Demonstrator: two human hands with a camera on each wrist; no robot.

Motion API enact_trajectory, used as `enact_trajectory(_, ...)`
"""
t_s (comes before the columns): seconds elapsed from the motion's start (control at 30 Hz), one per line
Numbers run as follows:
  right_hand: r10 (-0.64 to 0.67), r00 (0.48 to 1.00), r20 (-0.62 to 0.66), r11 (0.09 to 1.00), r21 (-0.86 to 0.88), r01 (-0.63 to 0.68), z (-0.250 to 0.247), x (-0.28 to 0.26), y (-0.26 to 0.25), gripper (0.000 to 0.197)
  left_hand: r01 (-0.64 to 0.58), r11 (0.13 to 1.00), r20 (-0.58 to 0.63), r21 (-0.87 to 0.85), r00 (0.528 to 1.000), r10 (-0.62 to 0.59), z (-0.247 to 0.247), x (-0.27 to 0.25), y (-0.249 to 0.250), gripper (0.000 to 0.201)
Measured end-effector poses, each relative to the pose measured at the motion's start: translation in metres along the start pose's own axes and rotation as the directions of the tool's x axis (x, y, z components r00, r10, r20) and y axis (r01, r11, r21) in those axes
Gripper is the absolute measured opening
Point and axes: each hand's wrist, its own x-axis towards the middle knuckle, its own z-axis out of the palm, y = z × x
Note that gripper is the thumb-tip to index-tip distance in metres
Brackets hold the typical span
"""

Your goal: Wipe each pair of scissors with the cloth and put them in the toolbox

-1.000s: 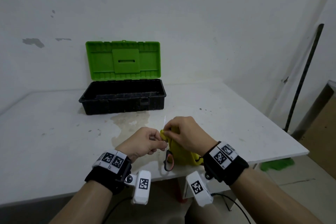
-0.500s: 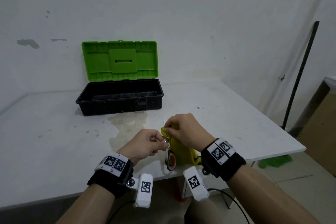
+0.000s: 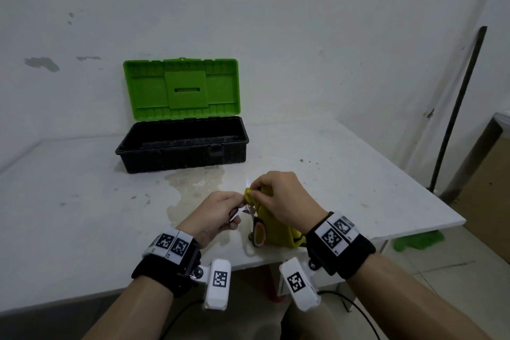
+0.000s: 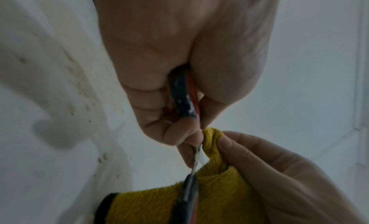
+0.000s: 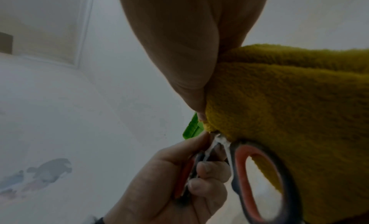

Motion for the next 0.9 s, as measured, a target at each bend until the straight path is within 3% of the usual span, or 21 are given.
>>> enact_trajectory(0.17,-0.093,0.994,0.062,0.992,-0.077,0.098,0.003,0.001,-0.001,0.020,-0.012,0.999,0.028,-0.046,1.000,0.013,0.002,-0.002,0.000,0.030)
enact_trajectory(0.37,-0.228,0.925,0.304,0.957,-0.104,0.270,-0.012,-0.012,-0.002,0.019,-0.036,0.998,-0.026,0.060,0.999,0.038,-0.005,0.001,-0.003,0.026)
enact_trajectory(0.53,-0.200,0.967,0.160,0.974,-0.077,0.214,-0.013,-0.008,-0.004,0.020,-0.109,0.986,0.024,0.129,0.994,0.107,0.003,0.000,0.000,0.025)
enact_trajectory(0.73,-0.286,0.913,0.291,0.944,-0.075,0.320,-0.011,-0.020,0.000,0.017,-0.119,0.985,-0.088,0.122,0.988,0.131,-0.002,0.000,0.001,0.026)
enact_trajectory(0.9,-0.262,0.959,0.108,0.962,-0.046,0.268,-0.006,-0.014,-0.002,0.020,-0.107,0.994,-0.119,0.023,0.987,0.109,0.006,0.000,0.002,0.032)
